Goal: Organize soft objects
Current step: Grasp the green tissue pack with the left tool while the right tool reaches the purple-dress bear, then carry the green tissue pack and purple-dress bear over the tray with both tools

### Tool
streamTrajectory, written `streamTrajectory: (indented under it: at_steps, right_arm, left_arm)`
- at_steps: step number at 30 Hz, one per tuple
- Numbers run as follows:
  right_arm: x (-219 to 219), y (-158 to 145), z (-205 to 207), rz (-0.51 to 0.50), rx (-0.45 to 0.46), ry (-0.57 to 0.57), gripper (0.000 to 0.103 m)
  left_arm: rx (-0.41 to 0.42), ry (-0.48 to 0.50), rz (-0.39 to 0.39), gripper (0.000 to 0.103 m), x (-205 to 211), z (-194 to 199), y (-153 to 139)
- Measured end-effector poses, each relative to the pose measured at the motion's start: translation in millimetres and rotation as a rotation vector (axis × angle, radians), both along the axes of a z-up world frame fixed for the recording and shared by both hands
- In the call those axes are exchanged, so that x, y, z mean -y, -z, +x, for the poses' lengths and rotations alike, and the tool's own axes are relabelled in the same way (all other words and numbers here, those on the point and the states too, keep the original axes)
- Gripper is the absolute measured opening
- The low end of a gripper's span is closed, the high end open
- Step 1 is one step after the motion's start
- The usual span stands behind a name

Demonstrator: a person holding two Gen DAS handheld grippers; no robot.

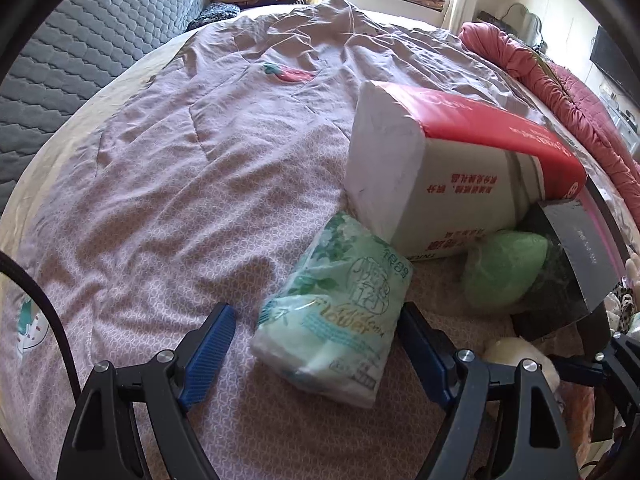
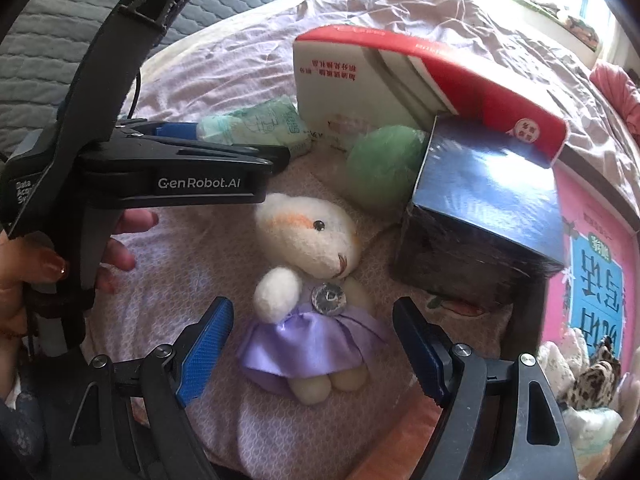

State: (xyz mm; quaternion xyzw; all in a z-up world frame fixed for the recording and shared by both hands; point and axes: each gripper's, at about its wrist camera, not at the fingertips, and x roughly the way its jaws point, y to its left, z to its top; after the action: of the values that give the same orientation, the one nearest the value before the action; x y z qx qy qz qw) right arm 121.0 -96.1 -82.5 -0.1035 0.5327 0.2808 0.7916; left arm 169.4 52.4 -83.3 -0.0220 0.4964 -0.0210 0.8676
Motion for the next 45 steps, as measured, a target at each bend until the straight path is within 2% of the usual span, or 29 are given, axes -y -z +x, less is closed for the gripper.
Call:
streamTrajectory:
  at_steps: [2, 3, 4, 6, 7, 11, 13, 16, 18, 31, 36, 45]
  right_arm:
    - [1, 5, 3, 0.011, -0.019, 0.007, 0.081]
    - [1, 7, 4, 0.012, -0.028, 0.010, 0.076]
    - [2, 8, 5, 0.015, -0.031, 0.011, 0.073]
    - [3, 8, 6, 0.023, -0.033, 0.021, 0.060]
    - [6, 7, 7, 0.032, -0.032, 0.034, 0.056]
    - [15, 5, 10, 0.073, -0.043, 0.063, 0.048]
    - [17, 3, 9, 0.085, -0.047, 0.068, 0.047]
    - [19, -3, 6, 0.110, -0.043, 0.073, 0.046]
    - [23, -7, 5, 0.126, -0.044, 0.077, 0.046]
    - [45, -49, -16, 0.229, -0.009, 0.115, 0.046]
    - [56, -66, -22, 0.268, 0.012, 0.145, 0.046]
    - [85, -98, -37, 0.328, 0.055, 0.200, 0.046]
  left_arm:
    - [-0.001, -0.001, 0.005, 0.082, 1, 0, 1]
    - [-0.002, 0.000, 0.007, 0.080, 1, 0, 2]
    - [-0.001, -0.002, 0.007, 0.077, 1, 0, 2]
    - [0.005, 0.003, -0.006, 0.070, 1, 0, 2]
    - [0.010, 0.002, -0.011, 0.064, 2, -1, 1]
    - [0.016, 0.000, -0.017, 0.058, 2, -2, 0]
    - [0.017, -0.020, -0.057, 0.053, -3, -5, -1]
    - [0.019, -0.049, -0.134, 0.050, -15, -11, -4]
    - [0.025, -0.064, -0.151, 0.050, -18, -19, -8]
    - [0.012, -0.059, -0.104, 0.050, 9, -67, -55]
    - [0.034, -0.037, -0.065, 0.050, 25, -85, -78]
    - [0.063, -0.014, -0.048, 0.050, 48, -112, -109]
